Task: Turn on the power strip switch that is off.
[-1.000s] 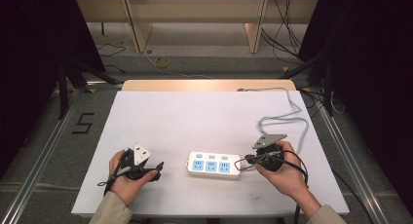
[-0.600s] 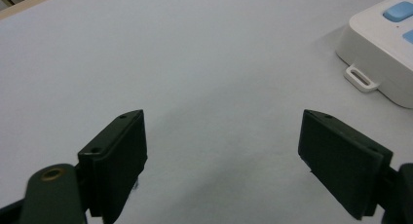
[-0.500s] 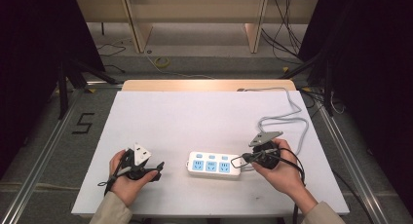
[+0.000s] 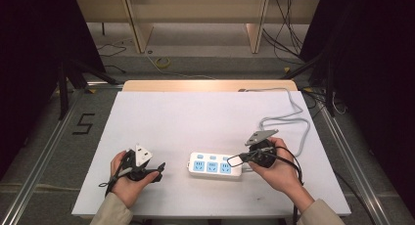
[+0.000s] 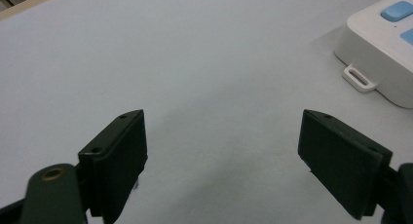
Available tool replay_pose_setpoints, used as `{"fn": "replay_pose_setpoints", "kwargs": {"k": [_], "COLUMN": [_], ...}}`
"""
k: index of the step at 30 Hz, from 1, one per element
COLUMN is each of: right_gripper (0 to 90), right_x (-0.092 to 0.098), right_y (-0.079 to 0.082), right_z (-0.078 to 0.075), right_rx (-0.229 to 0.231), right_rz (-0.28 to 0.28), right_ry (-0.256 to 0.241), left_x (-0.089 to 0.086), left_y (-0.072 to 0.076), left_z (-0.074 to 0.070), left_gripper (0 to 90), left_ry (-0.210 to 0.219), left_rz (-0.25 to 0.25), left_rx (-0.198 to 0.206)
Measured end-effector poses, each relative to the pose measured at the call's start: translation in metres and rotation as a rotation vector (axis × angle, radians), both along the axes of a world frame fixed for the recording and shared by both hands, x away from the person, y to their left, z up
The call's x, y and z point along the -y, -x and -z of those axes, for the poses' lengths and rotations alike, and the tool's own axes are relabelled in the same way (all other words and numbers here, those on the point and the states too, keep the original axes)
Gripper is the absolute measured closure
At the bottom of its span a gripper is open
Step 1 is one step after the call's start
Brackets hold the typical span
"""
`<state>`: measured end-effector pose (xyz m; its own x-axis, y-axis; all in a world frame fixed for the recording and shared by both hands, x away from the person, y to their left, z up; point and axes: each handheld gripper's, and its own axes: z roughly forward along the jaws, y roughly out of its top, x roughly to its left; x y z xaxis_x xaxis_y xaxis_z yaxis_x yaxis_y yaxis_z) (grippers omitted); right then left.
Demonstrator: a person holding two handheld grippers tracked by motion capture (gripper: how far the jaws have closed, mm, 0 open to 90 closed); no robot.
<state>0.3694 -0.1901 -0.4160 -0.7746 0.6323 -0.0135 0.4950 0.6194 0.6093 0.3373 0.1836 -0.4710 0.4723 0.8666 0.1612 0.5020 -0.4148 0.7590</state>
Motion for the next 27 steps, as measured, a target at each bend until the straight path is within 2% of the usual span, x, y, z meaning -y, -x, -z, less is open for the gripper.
{"fn": "replay_pose_setpoints", "kwargs": {"k": [27], "right_gripper": [90.0], "right_x": [-0.021], "right_y": [-0.009], "right_z": [-0.001], "right_rx": [-0.018], "right_rz": [-0.040], "right_ry": [0.016], "left_x": [0.001], "left_y": [0.000], "left_z": [0.000], "left_gripper": [17.7], "left_ry": [-0.005], "left_rz": [0.008], "left_rx": [0.003]}}
